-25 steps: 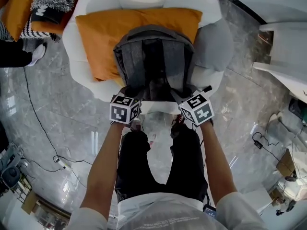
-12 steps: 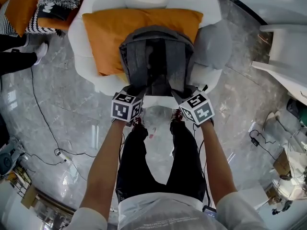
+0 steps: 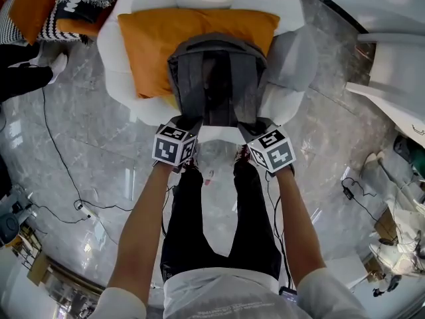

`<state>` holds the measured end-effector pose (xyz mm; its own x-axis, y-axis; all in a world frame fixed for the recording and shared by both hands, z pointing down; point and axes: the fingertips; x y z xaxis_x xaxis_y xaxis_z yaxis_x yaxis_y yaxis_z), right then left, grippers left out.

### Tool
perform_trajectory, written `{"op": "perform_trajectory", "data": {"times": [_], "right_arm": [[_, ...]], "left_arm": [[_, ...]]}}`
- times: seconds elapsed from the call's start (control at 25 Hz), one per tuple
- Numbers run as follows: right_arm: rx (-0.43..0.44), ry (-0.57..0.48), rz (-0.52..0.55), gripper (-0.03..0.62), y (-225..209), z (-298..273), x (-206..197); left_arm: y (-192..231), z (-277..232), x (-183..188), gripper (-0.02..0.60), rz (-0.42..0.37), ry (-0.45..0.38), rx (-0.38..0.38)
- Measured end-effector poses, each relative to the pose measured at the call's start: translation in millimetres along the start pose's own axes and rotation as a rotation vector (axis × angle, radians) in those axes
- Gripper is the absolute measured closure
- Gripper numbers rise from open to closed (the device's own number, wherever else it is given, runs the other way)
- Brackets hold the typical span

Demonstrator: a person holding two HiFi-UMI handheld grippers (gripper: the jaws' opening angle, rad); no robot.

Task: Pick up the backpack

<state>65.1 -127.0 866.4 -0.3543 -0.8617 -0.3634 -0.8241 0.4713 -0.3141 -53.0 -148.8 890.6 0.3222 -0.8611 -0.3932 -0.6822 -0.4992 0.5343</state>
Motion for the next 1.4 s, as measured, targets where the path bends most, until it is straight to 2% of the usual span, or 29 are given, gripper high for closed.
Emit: {"op": "perform_trajectory", "data": {"times": [0.88,1.4], "right_arm": [[0.007,-0.034,0.029,0.557,35.1,49.0,3.1],[-0.015,-0.020,0.038,0.557,49.9,75.4,-1.4]], "left_arm": [[-39.4,47.5,2.2,0.532,-0.019,-0.061,0.007],[-62.5,70.9,-2.9,0.532,-0.016,-0.095,0.006]]}}
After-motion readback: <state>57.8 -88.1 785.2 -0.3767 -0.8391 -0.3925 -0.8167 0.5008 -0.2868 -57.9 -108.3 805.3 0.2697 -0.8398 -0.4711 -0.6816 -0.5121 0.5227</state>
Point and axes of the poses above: the fingertips, and each gripper's own axes: z backward along the fingers, y to its left, x out of its top, and after that the axes turned 5 degrees about -x, right-handed
